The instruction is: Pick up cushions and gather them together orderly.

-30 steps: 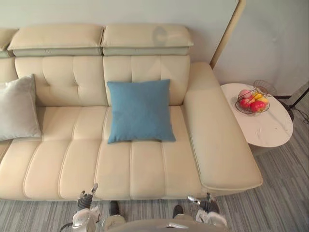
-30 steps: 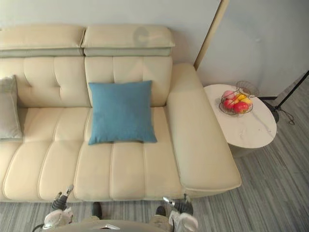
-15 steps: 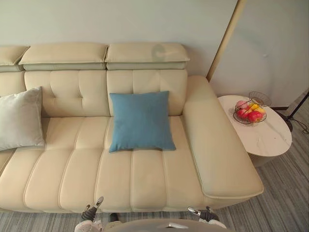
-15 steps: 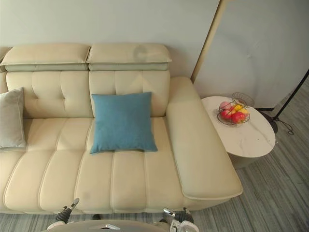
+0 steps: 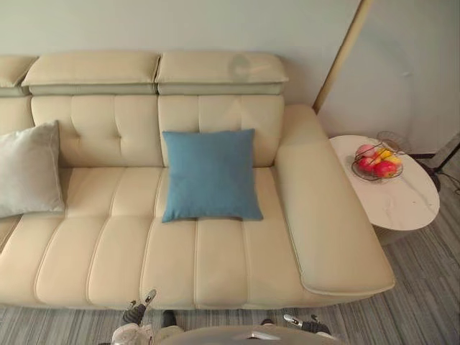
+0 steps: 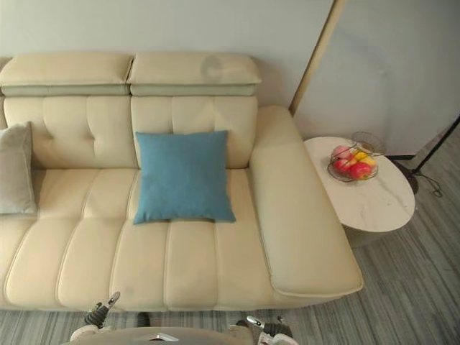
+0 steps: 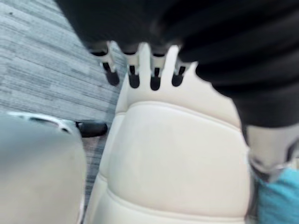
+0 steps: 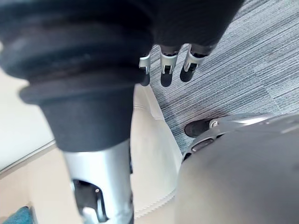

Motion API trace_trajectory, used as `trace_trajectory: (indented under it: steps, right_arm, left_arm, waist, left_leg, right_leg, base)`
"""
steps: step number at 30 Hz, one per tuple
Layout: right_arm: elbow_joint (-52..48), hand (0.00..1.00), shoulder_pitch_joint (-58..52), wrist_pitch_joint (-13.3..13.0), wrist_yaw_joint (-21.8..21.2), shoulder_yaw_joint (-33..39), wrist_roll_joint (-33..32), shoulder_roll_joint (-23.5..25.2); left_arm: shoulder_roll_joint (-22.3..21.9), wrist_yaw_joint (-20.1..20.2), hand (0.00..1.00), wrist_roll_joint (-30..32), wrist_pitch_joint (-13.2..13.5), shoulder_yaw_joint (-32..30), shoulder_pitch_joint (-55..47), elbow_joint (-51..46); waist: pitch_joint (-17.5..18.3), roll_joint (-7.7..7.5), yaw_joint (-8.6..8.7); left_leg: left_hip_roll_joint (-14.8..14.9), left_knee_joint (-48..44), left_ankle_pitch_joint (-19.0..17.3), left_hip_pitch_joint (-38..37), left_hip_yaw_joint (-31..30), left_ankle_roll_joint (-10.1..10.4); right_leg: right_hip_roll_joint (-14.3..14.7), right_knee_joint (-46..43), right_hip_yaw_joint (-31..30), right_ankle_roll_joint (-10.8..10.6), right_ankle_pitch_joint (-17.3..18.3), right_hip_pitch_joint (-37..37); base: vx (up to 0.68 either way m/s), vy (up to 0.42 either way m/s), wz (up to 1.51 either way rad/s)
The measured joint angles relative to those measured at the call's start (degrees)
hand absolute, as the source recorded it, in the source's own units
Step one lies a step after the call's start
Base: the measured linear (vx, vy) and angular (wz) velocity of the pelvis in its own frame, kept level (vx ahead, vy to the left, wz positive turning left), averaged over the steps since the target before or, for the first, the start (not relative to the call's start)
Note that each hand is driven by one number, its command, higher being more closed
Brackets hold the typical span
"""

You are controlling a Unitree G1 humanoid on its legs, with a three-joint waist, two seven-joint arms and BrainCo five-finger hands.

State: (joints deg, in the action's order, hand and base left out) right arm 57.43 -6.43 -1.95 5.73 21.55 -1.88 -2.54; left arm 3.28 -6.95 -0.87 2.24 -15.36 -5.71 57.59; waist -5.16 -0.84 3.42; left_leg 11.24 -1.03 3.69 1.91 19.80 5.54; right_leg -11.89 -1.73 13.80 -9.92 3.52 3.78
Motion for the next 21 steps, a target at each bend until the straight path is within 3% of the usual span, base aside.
trace_trajectory:
  steps: [3, 7, 8, 9, 10, 11, 14, 18, 21]
  right_arm:
    - [-0.1, 0.00, 0.1, 0.1, 0.8, 1.7, -0.6, 0.0]
    - [-0.1, 0.00, 0.3, 0.0, 0.8, 2.3, -1.2, 0.4]
    - [-0.2, 0.00, 0.3, 0.0, 0.8, 2.4, -1.2, 0.3]
    - [-0.6, 0.00, 0.4, -0.1, 0.8, 3.5, -1.3, -0.2]
    - [-0.8, 0.00, 0.2, -0.1, 0.8, 3.3, -1.3, 0.6]
    - [-0.5, 0.00, -0.2, -0.1, 0.8, 3.3, -1.3, 1.5]
    - [-0.4, 0.00, 0.9, 0.4, 0.9, 3.3, -1.2, -0.5]
    - [-0.4, 0.00, 1.8, 0.6, 0.8, 2.6, -1.1, -0.5]
    - [-0.9, 0.00, 3.7, 0.6, 0.8, -1.2, -0.9, -0.2]
  left_arm:
    - [-0.3, -0.1, 0.00, 0.0, 0.0, 0.4, 0.5, 0.0]
    - [0.2, -0.1, 0.00, 0.0, 0.1, 2.1, 0.7, -0.3]
    - [0.1, -0.1, 0.00, 0.0, 0.1, 2.1, 0.6, -0.2]
    - [-0.5, -0.1, 0.00, 0.0, 0.1, 2.0, 0.5, -0.1]
    - [0.5, -0.2, 0.00, 0.0, 0.0, 1.8, 0.1, 0.2]
    - [1.4, -0.2, 0.00, 0.0, 0.0, 1.7, 0.7, 1.2]
    - [-2.6, 0.1, 0.00, 0.0, 0.1, 2.0, 1.3, 1.6]
    - [-1.2, -0.1, 0.00, 0.0, 0.1, 1.7, 0.9, 1.4]
    - [-0.2, -0.2, 0.00, 0.0, 0.1, 1.3, 1.0, 1.4]
  waist:
    - [-1.2, 0.34, -0.51]
    - [-0.6, 0.18, -0.10]
    - [-0.7, 0.63, -0.02]
    - [-1.1, 3.36, 0.07]
    - [-0.3, 2.13, 0.13]
    - [-0.3, 0.17, 0.63]
    - [0.0, 4.21, -0.08]
    - [-0.5, 3.35, -0.65]
    - [-2.1, 0.95, -1.58]
  left_leg:
    - [-1.2, -6.8, -4.7, 1.2, -0.7, 1.4]
    - [-2.3, -3.9, -3.4, 0.5, -1.6, 1.4]
    - [-1.4, -3.6, -3.3, -0.2, -2.0, 1.4]
    - [2.0, -3.8, -3.2, -1.2, -2.3, 1.5]
    - [2.3, -3.8, -3.0, -1.8, -2.1, 1.6]
    - [1.5, -4.0, -3.3, -2.2, -2.7, 1.9]
    - [0.8, 0.5, -3.9, -5.6, -3.8, 2.2]
    - [-0.5, 0.2, -4.4, -6.0, -1.0, 1.9]
    - [-1.3, -0.6, -5.9, -5.6, 3.1, 2.2]
  right_leg:
    - [-2.3, -2.6, -2.2, -0.6, 2.2, 0.0]
    - [-2.4, -3.6, -3.0, 0.5, 1.1, 0.0]
    - [-1.5, -6.2, -3.7, 0.8, 1.0, -0.9]
    - [1.7, -8.2, -5.3, 0.8, 3.6, -3.5]
    - [4.5, 3.0, -6.3, 2.7, -0.4, -1.6]
    - [4.5, 3.7, -6.2, 2.9, -4.5, -1.1]
    - [5.2, 2.5, -8.1, 3.0, -4.6, -2.2]
    - [4.1, -0.8, -12.2, 3.0, -4.6, -6.0]
    - [4.1, -5.1, -17.2, 2.8, -4.8, -12.0]
  base:
    - [0.12, 0.056, 0.04]
    - [0.21, 0.032, 0.14]
    - [0.15, -0.085, -0.15]
    - [0.14, -0.144, -0.24]
    - [0.12, -0.186, -0.09]
    - [0.14, -0.151, 0.18]
    - [0.13, -0.011, -0.23]
    - [-0.03, 0.068, -0.47]
    - [-0.14, 0.057, -0.83]
